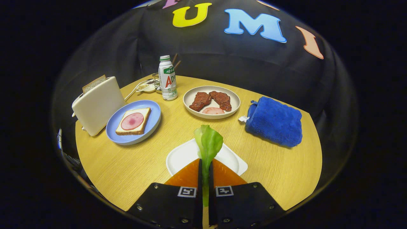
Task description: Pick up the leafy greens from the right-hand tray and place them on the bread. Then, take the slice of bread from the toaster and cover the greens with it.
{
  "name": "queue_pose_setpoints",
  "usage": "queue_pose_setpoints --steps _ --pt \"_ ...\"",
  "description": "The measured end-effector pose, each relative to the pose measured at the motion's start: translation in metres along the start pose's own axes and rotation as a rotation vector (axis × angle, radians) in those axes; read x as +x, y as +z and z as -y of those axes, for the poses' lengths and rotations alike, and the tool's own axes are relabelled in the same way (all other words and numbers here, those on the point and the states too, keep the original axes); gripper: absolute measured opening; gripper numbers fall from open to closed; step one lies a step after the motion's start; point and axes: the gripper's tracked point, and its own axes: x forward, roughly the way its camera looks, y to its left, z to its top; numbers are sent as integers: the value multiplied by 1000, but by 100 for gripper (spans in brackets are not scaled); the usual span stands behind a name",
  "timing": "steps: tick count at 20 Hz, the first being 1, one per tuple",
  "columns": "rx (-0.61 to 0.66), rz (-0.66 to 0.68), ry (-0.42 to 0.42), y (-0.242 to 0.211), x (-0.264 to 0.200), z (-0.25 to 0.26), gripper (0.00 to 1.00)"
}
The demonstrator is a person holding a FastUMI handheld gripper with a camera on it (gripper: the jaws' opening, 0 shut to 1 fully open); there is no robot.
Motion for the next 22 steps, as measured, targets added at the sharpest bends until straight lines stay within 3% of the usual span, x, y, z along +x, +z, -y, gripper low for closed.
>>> queue_pose_setpoints --steps 12,22 --pt "25 93 -38 46 -11 -35 8" --pt "-10 103 94 59 6 -106 8"
